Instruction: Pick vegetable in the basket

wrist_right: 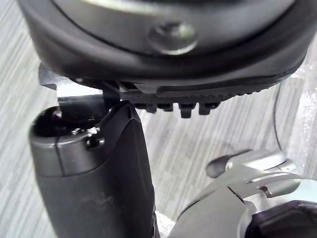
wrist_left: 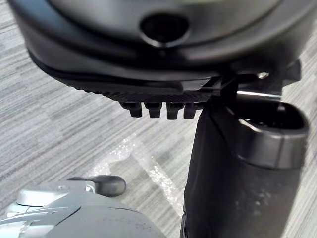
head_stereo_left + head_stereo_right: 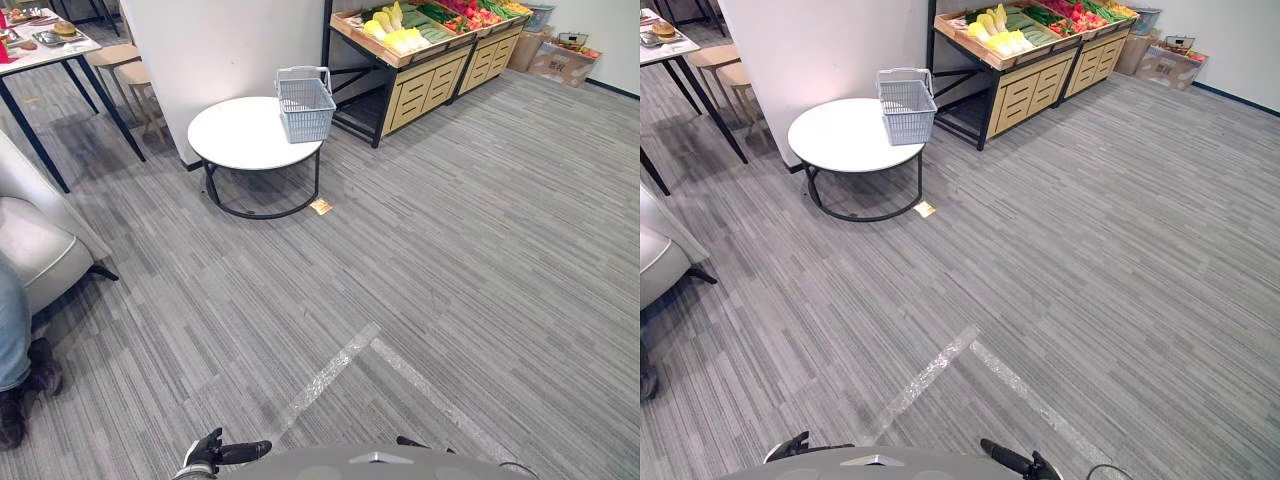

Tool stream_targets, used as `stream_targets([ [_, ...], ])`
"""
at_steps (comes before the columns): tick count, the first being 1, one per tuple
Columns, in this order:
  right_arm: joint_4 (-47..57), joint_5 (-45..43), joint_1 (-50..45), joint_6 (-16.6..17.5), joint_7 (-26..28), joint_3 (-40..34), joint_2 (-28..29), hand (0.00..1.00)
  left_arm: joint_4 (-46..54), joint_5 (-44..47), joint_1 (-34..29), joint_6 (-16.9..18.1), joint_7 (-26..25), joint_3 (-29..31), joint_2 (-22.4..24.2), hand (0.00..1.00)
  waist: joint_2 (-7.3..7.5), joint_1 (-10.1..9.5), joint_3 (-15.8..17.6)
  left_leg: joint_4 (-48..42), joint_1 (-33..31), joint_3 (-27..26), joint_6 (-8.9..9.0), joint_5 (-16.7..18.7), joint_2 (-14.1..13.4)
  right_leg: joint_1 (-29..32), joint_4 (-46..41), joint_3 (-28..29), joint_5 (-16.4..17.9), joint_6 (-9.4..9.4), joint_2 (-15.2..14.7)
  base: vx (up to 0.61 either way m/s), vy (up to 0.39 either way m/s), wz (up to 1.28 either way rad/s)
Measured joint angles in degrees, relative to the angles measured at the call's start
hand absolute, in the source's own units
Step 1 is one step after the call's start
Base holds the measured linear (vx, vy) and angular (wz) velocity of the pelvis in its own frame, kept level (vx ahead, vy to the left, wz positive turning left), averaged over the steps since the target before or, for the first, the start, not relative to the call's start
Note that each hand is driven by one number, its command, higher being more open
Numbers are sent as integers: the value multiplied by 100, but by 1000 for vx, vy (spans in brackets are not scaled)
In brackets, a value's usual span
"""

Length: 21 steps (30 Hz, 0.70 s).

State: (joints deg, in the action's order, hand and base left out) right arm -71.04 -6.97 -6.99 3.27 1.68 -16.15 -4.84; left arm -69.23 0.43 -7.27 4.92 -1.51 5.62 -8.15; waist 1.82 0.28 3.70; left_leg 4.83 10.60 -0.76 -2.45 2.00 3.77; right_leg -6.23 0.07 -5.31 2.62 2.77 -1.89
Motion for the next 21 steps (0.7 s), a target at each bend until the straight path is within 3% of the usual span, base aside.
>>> stream_targets([
  [21, -1, 1, 1, 7, 1, 90, 2, 100, 1, 108, 1, 14, 11, -31, -27, 100, 25, -2, 28, 6, 9, 31, -10, -19, 60, -85, 117, -50, -58, 22, -50, -20, -5, 0],
])
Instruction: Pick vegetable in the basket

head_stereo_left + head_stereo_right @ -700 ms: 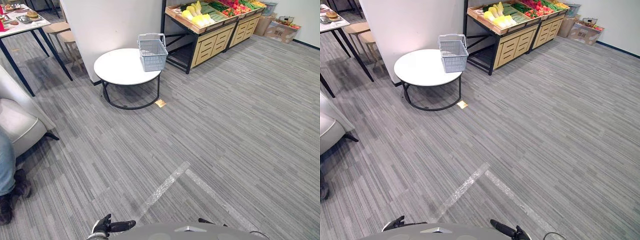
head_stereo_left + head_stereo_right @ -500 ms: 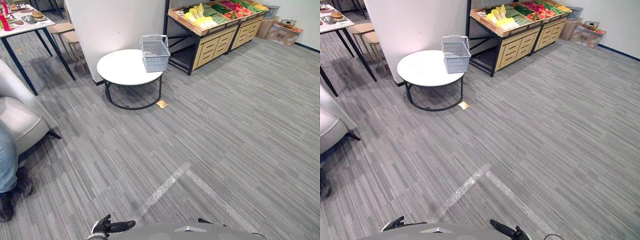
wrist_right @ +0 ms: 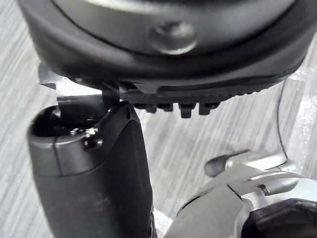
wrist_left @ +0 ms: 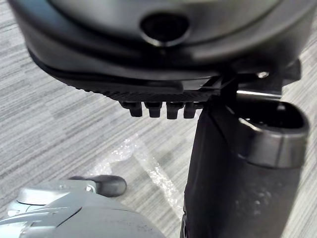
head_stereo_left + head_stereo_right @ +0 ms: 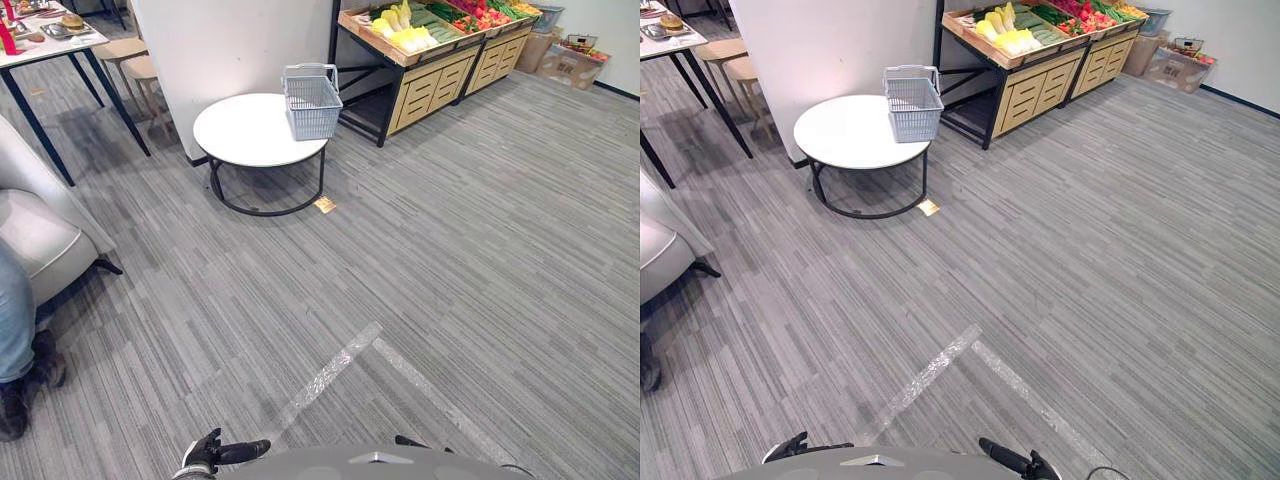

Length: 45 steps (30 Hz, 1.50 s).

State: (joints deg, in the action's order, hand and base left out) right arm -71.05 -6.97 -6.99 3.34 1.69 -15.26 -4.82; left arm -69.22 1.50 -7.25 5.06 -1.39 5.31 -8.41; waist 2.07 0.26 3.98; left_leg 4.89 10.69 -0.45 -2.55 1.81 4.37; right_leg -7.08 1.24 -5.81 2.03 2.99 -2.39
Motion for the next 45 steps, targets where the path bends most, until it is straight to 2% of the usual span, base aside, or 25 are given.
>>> stream_targets([
  [39, -3, -8, -12, -5, 18, -40, 5, 100, -5, 144, -2, 0, -1, -140, -32, 100, -44, -22, 57, 0, 91, -142, 4, 5, -7, -85, 80, 136, -77, 17, 22, -25, -11, -2],
  [43, -3, -9, -8, -14, 40, -189, 31, 100, 8, 286, 0, 1, 13, -103, -31, 100, -31, -44, 81, -190, -61, -235, -2, 192, -9, 110, -142, 201, -6, -49, 10, -20, -1, -10],
  [45, 1, -14, 20, -14, 48, -340, 58, 100, 122, 345, 0, 15, 16, -44, -20, 100, -26, -106, 103, -766, -411, -346, -103, 564, -9, 340, -443, 253, 164, -35, -18, -15, 7, -20],
])
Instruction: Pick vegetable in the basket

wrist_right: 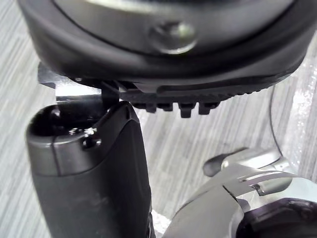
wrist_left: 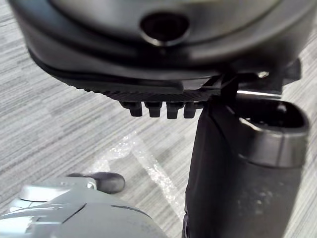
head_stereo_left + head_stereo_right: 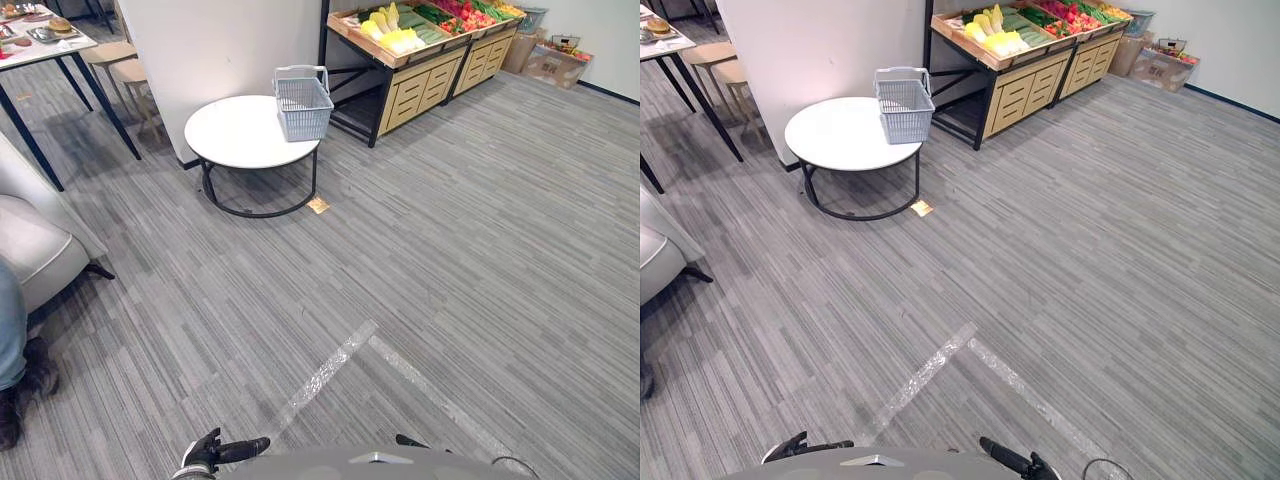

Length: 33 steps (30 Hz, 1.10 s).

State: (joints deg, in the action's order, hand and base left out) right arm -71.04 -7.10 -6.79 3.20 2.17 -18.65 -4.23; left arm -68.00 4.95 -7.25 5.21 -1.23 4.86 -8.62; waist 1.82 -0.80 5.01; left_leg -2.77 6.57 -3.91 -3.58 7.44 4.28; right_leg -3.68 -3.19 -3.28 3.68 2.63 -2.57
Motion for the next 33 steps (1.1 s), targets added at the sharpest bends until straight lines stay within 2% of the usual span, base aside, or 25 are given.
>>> stream_targets([
  [2, 1, -10, 11, -1, -1, -127, 9, 100, 92, -1, 5, 6, -3, 2, 19, 100, -19, -36, 24, -511, -233, -98, -53, 311, -23, 199, -395, 30, 222, 39, -27, 23, 25, -11],
  [3, 4, -14, 42, 0, -1, -192, 12, 100, 116, -1, 23, 8, -3, -1, 33, 100, 0, -30, 66, -825, -307, -135, -86, 521, -29, 271, -704, 24, 415, 126, -66, 56, 47, 5],
  [4, 8, -25, 68, 3, -2, -275, 12, 100, 112, -11, 66, 4, -5, -16, 53, 100, -58, -21, 102, -1076, -371, -163, -117, 718, -38, 401, -1137, -39, 602, 278, -135, 81, 66, 4],
  [5, 9, -60, 84, 4, -1, -342, 0, 100, 107, -7, 98, 0, -13, -53, 75, 100, -103, -16, 118, -1153, -354, -166, -188, 787, -55, 527, -1517, -120, 629, 308, -157, 57, 81, 0],
  [6, 88, -327, 128, 6, -8, -383, -14, 100, 109, -6, 129, 0, -18, -158, 95, 100, -211, -45, 232, -1240, -331, -196, -161, 841, -77, 1032, -2594, -216, 623, 327, -234, 70, 106, 2],
  [7, 208, -544, 146, 30, -5, -479, -1, 100, 105, -7, 169, -7, -20, -224, 76, 100, -251, -29, 273, -1291, -233, -186, -221, 834, -39, 1426, -3574, -264, 589, 382, -366, 128, 111, 6],
  [8, 228, -717, 141, 68, 1, -581, 30, 100, 104, -7, 227, -25, -24, -225, 75, 100, -248, -16, 340, -1292, -65, -155, -235, 884, -19, 1618, -4143, -283, 644, 359, -445, 229, 113, 15],
  [10, 225, -935, 145, 86, -21, -690, 74, 100, 99, -18, 221, -39, -26, -315, 49, 100, -251, 26, 342, -1100, 233, -27, -226, 917, -12, 1847, -4614, -308, 762, 213, -525, 295, 71, 19],
  [12, 231, -963, 155, 80, -28, -827, 106, 100, 99, -76, 226, -47, -18, -420, 28, 100, -269, 113, 351, -866, 414, 133, -219, 909, -31, 2006, -4212, -297, 857, 183, -507, 299, 15, 32],
  [14, 239, -966, 190, 64, -27, -955, 101, 100, 101, -85, 240, -55, -18, -456, 80, 100, -383, 127, 359, -620, 556, 219, -189, 915, -156, 2181, -3315, -253, 849, 177, -321, 320, -19, 27],
  [15, 247, -1013, 190, 37, -24, -1011, 69, 100, 103, -90, 253, -54, -14, -471, 127, 100, -487, 150, 410, -439, 681, 280, -114, 923, -284, 2297, -2612, -243, 740, 286, -168, 363, -49, 26],
  [17, 234, -1001, 197, -23, -38, -1026, 63, 100, 92, -111, 255, -55, 20, -478, 135, 100, -523, 262, 464, -231, 865, 436, 71, 974, -411, 2411, -1467, -156, 286, 290, -17, 498, -132, 47],
  [19, 225, -993, 134, -48, -36, -1133, 109, 100, 87, -111, 236, -55, 26, -392, 132, 100, -459, 274, 456, -203, 1034, 523, 299, 1098, -417, 2496, -1283, -55, 8, 187, -51, 436, -184, 54],
  [20, 219, -997, 36, -106, -22, -1351, 163, 100, 83, -110, 201, -54, 13, -199, 203, 100, -445, 296, 396, -231, 1191, 610, 474, 1197, -511, 2548, -1632, -62, -705, -1, -70, 420, -215, 47],
  [22, 228, -935, 79, -128, -1, -1463, 98, 100, 76, -103, 227, -44, 41, -27, 345, 100, -675, 306, 364, -656, 993, 582, 598, 1228, -767, 2726, -2213, -272, -196, -220, 43, 522, -287, 34],
  [23, 230, -899, 125, -125, -6, -1465, 83, 100, 95, -99, 241, -42, 55, 23, 387, 100, -702, 302, 370, -874, 900, 570, 635, 1207, -819, 2736, -2298, -311, -90, -273, 78, 636, -360, 25],
  [24, 282, -888, 160, -114, 5, -1458, 85, 100, 111, -73, 248, -35, 78, 133, 422, 100, -710, 315, 364, -1699, 593, 580, 714, 1029, -932, 2581, -2361, -429, 169, -411, 161, 433, -242, 12],
  [25, 330, -889, 159, -111, 6, -1454, 83, 100, 110, -61, 245, -35, 88, 209, 418, 100, -702, 316, 369, -2110, 472, 575, 684, 880, -984, 2435, -2324, -457, 258, -429, 205, 515, -302, 20],
  [26, 395, -890, 159, -107, 6, -1417, 65, 100, 110, -54, 236, -35, 102, 302, 416, 100, -695, 365, 365, -2906, 181, 558, 574, 561, -1051, 2158, -2200, -525, 376, -464, 258, 440, -270, 18],
  [27, 443, -896, 147, -103, -8, -1293, 60, 100, 121, -29, 224, -35, 112, 355, 410, 100, -683, 393, 373, -3986, -248, 401, 527, -203, -1176, 1787, -1965, -571, 479, -546, 350, 594, -350, 10],
  [28, 445, -899, 157, -63, -20, -1161, 55, 100, 126, 2, 219, -32, 117, 445, 361, 100, -632, 334, 406, -4996, -655, 148, 460, -262, -1472, 1439, -1758, -528, 532, -628, 468, 404, -230, -7],
  [30, 428, -903, 186, -2, -43, -1099, -13, 100, 222, 93, 212, -19, 134, 502, 342, 100, -589, 227, 430, -5862, -1133, -259, 351, 107, -1793, 929, -1494, -424, 550, -662, 574, 358, -152, -28],
  [31, 394, -908, 254, 4, -63, -1106, 1, 100, 312, 136, 188, 14, 140, 502, 369, 100, -526, 179, 470, -5897, -1319, -437, 422, 326, -1849, 585, -1303, -353, 549, -662, 558, 406, -148, -27],
  [33, 371, -911, 351, 13, -128, -1111, -14, 100, 388, 147, 183, 123, 142, 500, 367, 100, -503, 109, 484, -5586, -1622, -598, 493, 684, -1878, 158, -1025, -247, 550, -662, 526, 252, -35, -23],
])
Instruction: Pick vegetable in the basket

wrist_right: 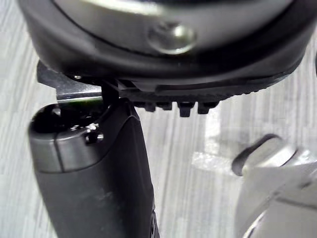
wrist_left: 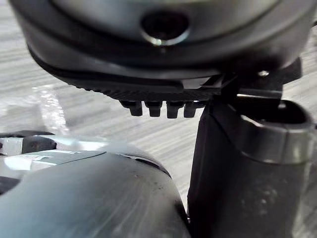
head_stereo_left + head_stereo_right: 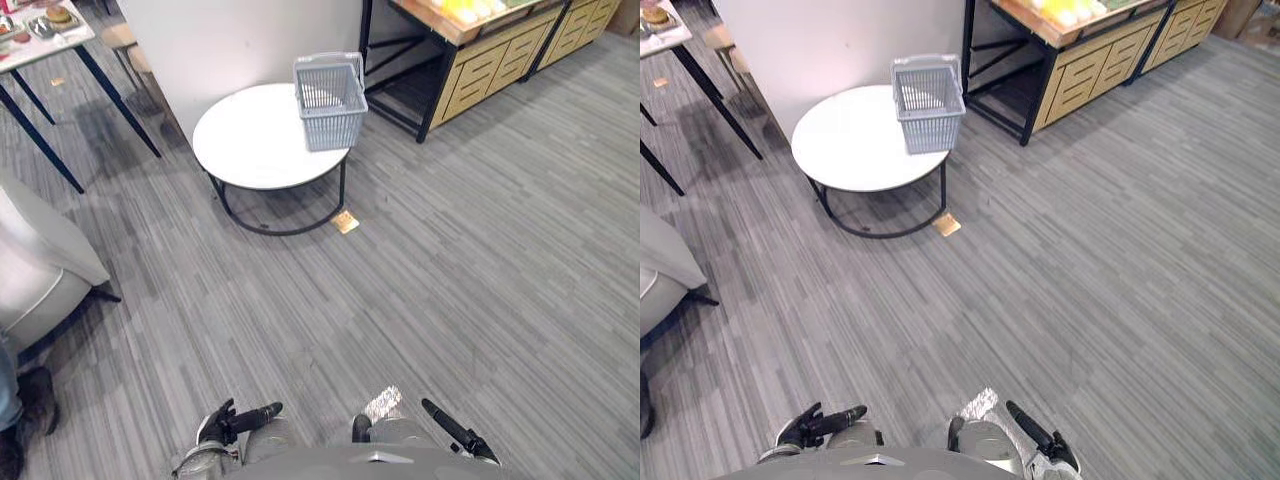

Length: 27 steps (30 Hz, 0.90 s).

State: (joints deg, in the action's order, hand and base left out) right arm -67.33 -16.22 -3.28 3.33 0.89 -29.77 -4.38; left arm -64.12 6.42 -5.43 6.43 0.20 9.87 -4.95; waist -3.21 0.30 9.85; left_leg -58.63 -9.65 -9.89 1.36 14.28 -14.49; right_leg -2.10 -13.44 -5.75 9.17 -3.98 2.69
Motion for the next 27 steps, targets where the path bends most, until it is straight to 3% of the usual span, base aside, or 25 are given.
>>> stream_targets([
  [3, -3, 1, 175, 40, -1, -3, 39, 100, 167, 50, -2, 102, 49, -7, -35, 100, 108, -25, 67, 1521, -426, -46, 116, 243, 323, -454, 368, 143, 65, 104, -253, 237, 98, -18],
  [4, 2, 0, 193, 44, 3, -1, 59, 100, 172, 77, 3, 108, 39, -37, -45, 100, 140, -20, 70, 2600, -443, 63, 220, 109, 593, -518, 440, 170, 149, 218, -398, 175, 153, -10],
  [5, 6, 1, 187, 51, 6, 5, 65, 100, 171, 93, 2, 107, 19, -43, -38, 100, 138, -20, 70, 3094, -450, 114, 223, -23, 687, -549, 447, 185, 239, 233, -443, 175, 192, -7],
  [6, 5, 3, 187, 48, 9, 90, 79, 100, 163, 134, -11, 107, -18, -25, -14, 100, 118, -47, 71, 3818, -480, 287, 225, -594, 831, -628, 454, 243, 367, 327, -498, 168, 184, -13],
  [7, 5, 5, 155, 45, -2, 120, 97, 100, 169, 169, -40, 117, -31, 6, -2, 100, 142, -109, 58, 3970, -404, 326, 220, -931, 898, -658, 462, 305, 410, 373, -546, 292, 273, -25],
  [8, 0, -3, 111, 47, -19, 177, 254, 100, 168, 192, -58, 123, -31, 121, -44, 100, 312, -187, 47, 4206, -276, 265, 133, -1150, 1088, -701, 512, 463, 465, 410, -690, 425, 279, -22],
  [10, -116, -26, 167, 36, 18, 179, 314, 100, 158, 200, -70, 175, -41, 344, -52, 100, 411, -176, 37, 3895, -399, 194, -58, -950, 1163, -752, 663, 615, 232, 561, -767, 392, 251, -14],
  [11, -158, -23, 169, 42, 23, 181, 371, 100, 158, 192, -78, 215, -17, 498, -30, 100, 469, -250, 21, 3660, -409, 123, -196, -826, 1161, -817, 692, 775, 132, 551, -826, 255, 237, -21],
  [14, -212, 15, 144, 62, 60, 333, 446, 100, 153, -12, -152, 221, -29, 673, -39, 100, 613, -388, -207, 3348, -389, -115, -302, -299, 1176, -819, 710, 1073, -2, 692, -956, 286, 279, -33],
  [20, -277, 20, 124, 59, 153, 562, 355, 100, 107, -222, -192, 216, -99, 623, -42, 100, 546, -475, -416, 3224, -312, -365, -430, 194, 1276, -461, 18, 1094, -46, 772, -1089, 187, 157, -25],
  [23, -242, -7, 52, 56, 157, 533, 278, 100, 108, -257, -282, 213, -125, 408, -48, 100, 486, -474, -440, 3497, 66, -362, -546, 272, 1495, 23, -1334, 1094, -86, 849, -1192, 203, 148, 9],
  [25, -161, -71, -20, 65, 162, 498, 228, 100, 103, -274, -420, 212, -153, 250, -54, 100, 374, -423, -445, 3606, 417, -326, -647, 417, 1637, 589, -2969, 1108, -404, 1406, -1251, 168, 79, 22],
  [27, -145, -233, -28, 90, 163, 460, 238, 100, 89, -274, -507, 209, -177, 198, -54, 100, 357, -423, -440, 3678, 730, -248, -677, 502, 1695, 907, -3969, 762, -390, 1417, -1246, 260, 44, 26],
])
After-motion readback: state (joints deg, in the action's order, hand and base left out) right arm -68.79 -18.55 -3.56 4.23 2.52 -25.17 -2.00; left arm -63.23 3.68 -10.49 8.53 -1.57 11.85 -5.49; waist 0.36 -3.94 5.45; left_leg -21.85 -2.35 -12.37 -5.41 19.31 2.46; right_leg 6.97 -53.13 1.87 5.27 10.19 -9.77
